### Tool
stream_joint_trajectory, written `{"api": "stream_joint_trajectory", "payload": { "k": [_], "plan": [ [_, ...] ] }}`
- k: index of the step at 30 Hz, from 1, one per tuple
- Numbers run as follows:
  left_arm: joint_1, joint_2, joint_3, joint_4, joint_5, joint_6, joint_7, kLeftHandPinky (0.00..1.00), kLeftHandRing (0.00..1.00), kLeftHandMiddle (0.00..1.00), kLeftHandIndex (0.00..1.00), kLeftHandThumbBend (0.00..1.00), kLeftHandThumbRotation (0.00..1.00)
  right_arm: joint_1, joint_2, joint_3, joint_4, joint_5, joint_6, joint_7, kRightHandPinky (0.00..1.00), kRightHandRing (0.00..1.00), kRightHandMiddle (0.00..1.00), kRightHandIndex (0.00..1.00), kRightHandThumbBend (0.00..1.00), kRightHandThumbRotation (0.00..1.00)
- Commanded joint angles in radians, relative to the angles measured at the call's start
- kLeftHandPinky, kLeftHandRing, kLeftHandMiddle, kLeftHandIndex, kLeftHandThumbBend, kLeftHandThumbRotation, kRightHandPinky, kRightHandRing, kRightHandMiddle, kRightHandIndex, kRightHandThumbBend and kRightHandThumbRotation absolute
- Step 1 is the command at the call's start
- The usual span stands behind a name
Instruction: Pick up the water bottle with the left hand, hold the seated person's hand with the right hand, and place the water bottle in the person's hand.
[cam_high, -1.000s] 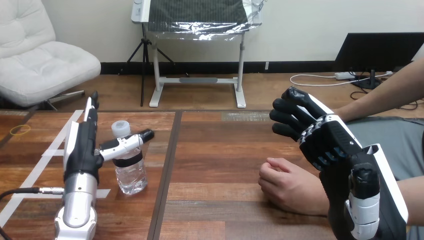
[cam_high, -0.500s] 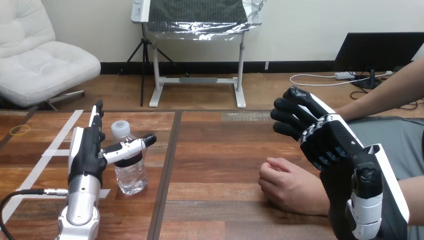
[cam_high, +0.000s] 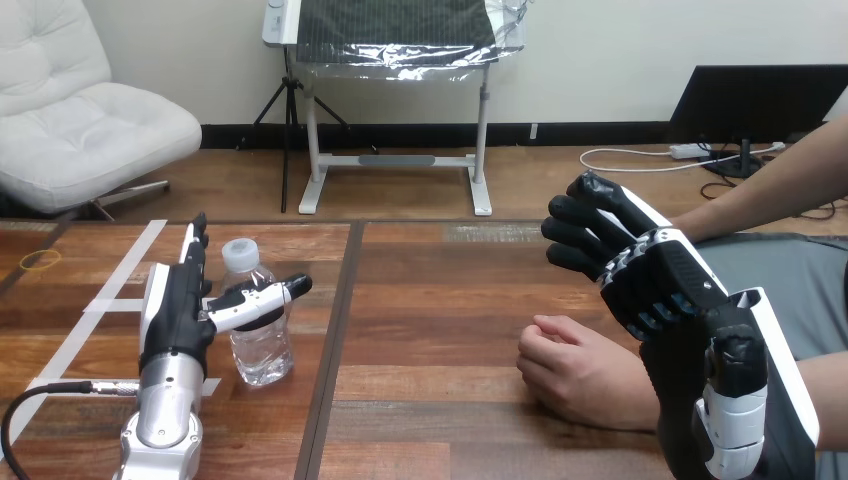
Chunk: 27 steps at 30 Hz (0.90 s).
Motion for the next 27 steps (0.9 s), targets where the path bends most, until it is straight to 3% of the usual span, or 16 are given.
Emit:
{"api": "stream_joint_trajectory", "payload": {
  "k": [1, 27],
  "plan": [
    [-0.091, 0.002, -0.011, 0.019, -0.017, 0.007, 0.002, 0.93, 0.99, 1.0, 1.0, 1.0, 0.21, -0.04, -0.002, -0.009, -0.026, 0.015, -0.004, 0.0, 0.83, 0.84, 0.85, 0.87, 0.73, 1.0],
    [-0.123, -0.011, -0.008, 0.094, -0.049, 0.036, -0.003, 0.92, 0.97, 0.99, 1.0, 0.99, 0.19, -0.036, -0.004, -0.006, -0.034, 0.03, 0.0, 0.006, 0.83, 0.84, 0.85, 0.87, 0.74, 1.0]
  ]
}}
